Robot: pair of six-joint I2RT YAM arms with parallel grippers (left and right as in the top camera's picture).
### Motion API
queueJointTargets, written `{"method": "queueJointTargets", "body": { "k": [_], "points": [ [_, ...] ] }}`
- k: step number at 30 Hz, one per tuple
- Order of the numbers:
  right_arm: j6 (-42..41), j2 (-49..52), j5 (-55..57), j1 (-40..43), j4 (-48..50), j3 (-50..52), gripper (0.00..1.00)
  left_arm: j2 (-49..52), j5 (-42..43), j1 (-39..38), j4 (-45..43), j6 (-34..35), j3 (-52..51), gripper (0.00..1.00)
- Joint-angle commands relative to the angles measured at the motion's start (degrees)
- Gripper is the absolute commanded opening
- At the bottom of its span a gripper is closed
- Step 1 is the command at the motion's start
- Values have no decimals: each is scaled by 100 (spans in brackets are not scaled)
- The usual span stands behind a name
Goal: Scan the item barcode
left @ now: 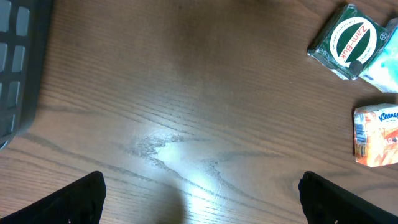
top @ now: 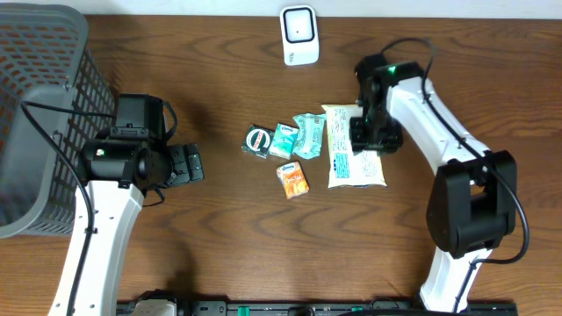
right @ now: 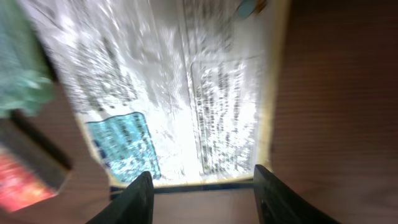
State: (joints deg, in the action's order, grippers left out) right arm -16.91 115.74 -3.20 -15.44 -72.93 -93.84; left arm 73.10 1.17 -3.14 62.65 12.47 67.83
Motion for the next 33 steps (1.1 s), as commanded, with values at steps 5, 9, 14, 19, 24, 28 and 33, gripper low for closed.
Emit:
{"method": "queueJointTargets", "body": {
  "k": [5, 9, 14, 19, 24, 28, 33],
  "points": [
    [328, -120, -192, -302, -52, -131, 49, 20, -31, -22, 9, 74, -28, 98],
    [328, -120, -188, -599, 160, 4, 55, 20, -28, -22, 9, 74, -28, 98],
    [321, -120, -188, -894, 413, 96, 57, 20, -28, -22, 9, 74, -28, 97],
    [166, -118, -188, -1158, 599, 96, 56, 20, -31, -22, 9, 74, -28, 97],
    [105, -118, -188, -1316, 640, 96, 55, 20, -28, -22, 9, 74, -28, 98],
    [20, -107, -188, -1440, 719, 98, 55, 20, -28, -22, 9, 74, -28, 98],
    [-37, -98, -186, -1591, 850, 101, 53, 20, -28, -22, 9, 74, -28, 98]
  ]
}}
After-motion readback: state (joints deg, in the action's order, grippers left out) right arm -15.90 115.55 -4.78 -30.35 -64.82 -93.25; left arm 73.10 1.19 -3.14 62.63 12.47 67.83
